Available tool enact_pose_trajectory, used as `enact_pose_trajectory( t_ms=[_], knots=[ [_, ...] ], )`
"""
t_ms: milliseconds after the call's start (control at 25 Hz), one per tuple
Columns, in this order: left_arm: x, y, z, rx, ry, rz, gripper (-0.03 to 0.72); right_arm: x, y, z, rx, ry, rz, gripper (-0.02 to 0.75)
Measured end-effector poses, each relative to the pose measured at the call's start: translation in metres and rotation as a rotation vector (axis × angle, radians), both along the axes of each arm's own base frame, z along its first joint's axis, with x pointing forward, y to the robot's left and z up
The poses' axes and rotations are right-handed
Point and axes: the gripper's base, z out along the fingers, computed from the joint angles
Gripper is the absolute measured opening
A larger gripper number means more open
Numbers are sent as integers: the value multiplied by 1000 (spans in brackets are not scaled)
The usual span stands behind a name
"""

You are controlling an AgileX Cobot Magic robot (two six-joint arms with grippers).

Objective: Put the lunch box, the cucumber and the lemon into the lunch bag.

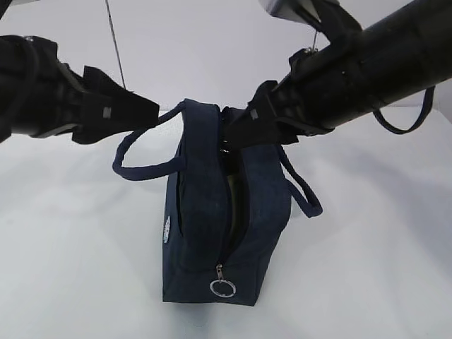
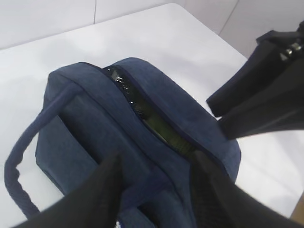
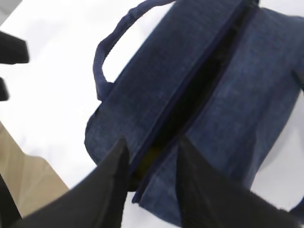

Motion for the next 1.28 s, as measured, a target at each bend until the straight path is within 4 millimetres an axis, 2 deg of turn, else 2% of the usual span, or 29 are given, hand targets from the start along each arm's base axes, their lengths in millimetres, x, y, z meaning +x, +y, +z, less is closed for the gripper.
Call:
enact_pose_trajectory(
  t_ms=[200,440,600,840,1120,1280],
  knots=[
    [-17,10,-15,26,22,-8,339,-14,-10,3,7,-9,-60,244],
    [-39,24,-17,-57,-59,17,339,-47,-28,-10,84,-27,-156,244],
    [-46,23,-27,-100,-39,-15,339,-63,-33,-24,125,-2,-164,244],
    [-44,13,-41,-89,7,-109,339,-82,-40,-45,169,9,-182,244],
    [-34,3,-57,-95,48,-143,339,-88,-46,-62,209,-21,-226,244],
    [-27,-1,-72,-77,93,-139,339,-86,-52,-70,199,-37,-307,244]
  ],
)
